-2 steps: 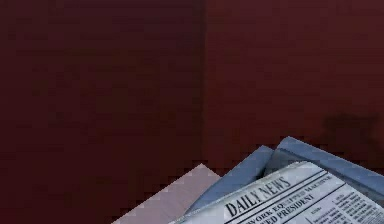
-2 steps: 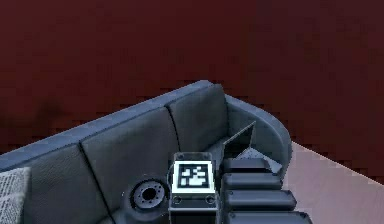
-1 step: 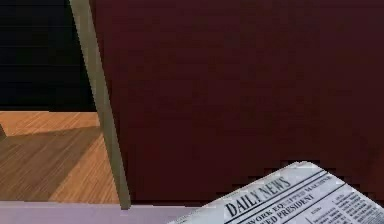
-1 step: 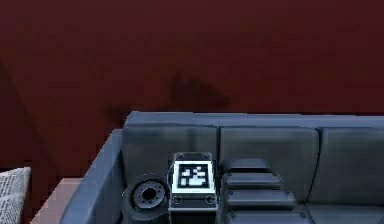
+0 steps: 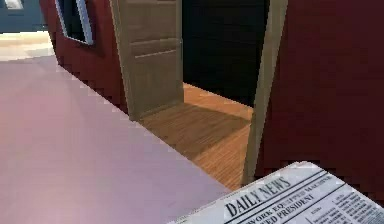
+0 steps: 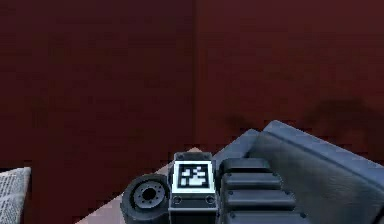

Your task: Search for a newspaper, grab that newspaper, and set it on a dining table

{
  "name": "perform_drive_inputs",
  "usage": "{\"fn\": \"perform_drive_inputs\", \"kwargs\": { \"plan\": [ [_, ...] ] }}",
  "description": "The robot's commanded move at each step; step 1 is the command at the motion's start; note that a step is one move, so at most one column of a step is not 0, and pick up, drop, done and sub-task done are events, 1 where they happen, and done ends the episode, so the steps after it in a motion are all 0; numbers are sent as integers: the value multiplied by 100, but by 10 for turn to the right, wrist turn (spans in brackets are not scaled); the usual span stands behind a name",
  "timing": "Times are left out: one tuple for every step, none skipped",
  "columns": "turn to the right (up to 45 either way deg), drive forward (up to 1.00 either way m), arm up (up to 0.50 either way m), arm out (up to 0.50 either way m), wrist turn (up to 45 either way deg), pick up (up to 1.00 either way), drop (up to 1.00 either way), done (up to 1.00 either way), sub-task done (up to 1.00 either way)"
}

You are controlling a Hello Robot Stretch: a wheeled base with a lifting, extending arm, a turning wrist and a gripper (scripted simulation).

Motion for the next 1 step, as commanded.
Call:
{"fn": "perform_drive_inputs", "kwargs": {
  "plan": [
    [-420,0,0,0,0,0,0,0,0]
  ]
}}
